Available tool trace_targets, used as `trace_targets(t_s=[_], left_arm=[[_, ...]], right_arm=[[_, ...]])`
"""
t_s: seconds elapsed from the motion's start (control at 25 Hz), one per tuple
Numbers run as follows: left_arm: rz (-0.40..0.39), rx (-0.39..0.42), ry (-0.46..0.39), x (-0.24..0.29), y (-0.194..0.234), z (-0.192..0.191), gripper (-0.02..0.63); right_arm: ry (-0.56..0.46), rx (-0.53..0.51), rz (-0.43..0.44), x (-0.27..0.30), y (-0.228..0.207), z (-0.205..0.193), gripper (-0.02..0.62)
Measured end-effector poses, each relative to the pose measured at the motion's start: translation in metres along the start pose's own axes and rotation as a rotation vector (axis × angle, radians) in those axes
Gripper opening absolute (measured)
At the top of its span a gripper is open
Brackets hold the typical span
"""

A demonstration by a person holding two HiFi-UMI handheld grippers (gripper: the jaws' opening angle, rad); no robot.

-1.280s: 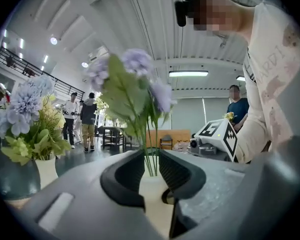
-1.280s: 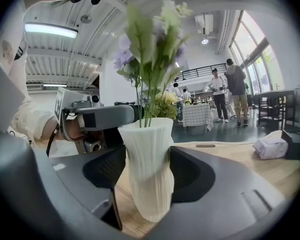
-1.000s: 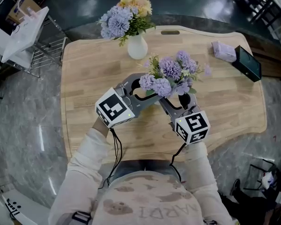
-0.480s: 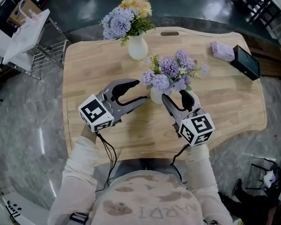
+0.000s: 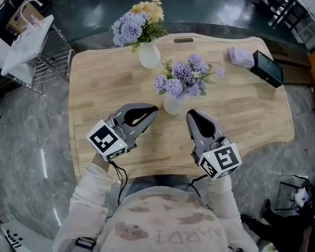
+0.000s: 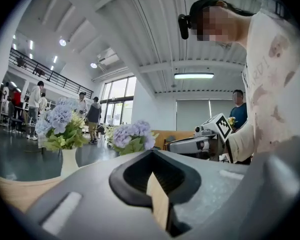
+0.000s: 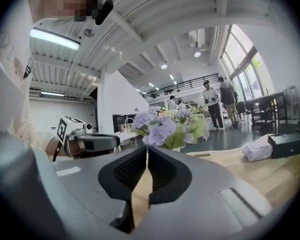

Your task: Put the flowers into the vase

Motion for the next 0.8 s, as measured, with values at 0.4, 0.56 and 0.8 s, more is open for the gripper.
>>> trace_targets(t_s=[0.4, 0.56, 0.8], left_arm=[[-0.011, 0.015, -0.04, 0.019, -0.05, 0.032, 0.0], [0.016, 0.007, -0.042, 0.021, -0.05, 0.037, 0.0], [0.013, 0.005, -0.048, 0.02, -0.053, 0.042, 0.0]], right_arm=[[-0.059, -0.046, 0.119, -0.01, 0.04, 0.048, 0.026], [-0.064, -0.054, 0.134, -0.013, 0.043, 0.053, 0.026], [-0.056, -0.073, 0.148, -0.012, 0.043, 0.055, 0.025]])
Point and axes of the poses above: the fingertips, and each gripper's own axes: x forward along the fingers, y to its left, z out of its top, the point moved 1 cm from there along -x, backward along the fingers, and after that the axes turned 8 degrees about -x, right-handed, at the moved point
